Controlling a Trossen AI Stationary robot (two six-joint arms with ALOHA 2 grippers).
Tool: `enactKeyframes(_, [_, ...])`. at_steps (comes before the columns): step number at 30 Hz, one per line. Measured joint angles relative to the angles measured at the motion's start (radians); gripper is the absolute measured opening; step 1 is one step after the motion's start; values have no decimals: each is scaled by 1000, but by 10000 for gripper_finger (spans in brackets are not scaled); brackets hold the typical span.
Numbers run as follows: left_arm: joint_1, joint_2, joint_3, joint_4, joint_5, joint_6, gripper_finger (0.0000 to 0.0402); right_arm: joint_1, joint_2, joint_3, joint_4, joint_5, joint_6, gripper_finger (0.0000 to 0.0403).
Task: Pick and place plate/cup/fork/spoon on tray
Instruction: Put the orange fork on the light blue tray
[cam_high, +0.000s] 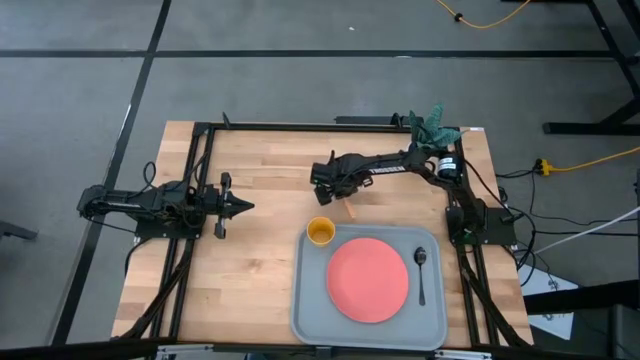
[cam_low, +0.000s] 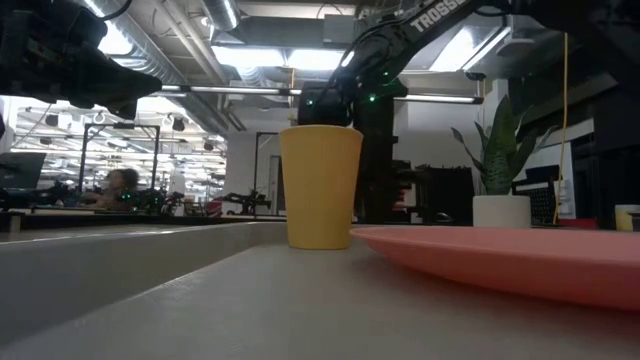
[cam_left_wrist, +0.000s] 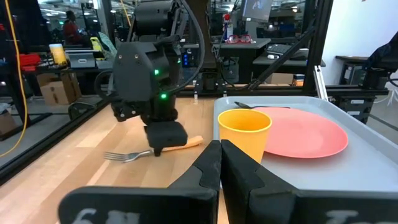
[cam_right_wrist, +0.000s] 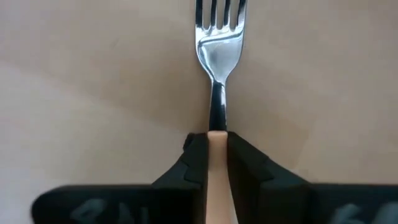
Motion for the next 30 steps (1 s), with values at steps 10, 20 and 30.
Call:
enactKeyframes(10, [0, 0, 0, 0, 0, 0, 0, -4, 8, 110, -63, 88, -46, 38])
enactKeyframes(20, [0, 0, 0, 0, 0, 0, 0, 22, -12, 225, -129, 134, -24, 38])
enactKeyframes(30, [0, 0, 0, 0, 0, 0, 0, 160, -174, 240, -353, 247, 285, 38])
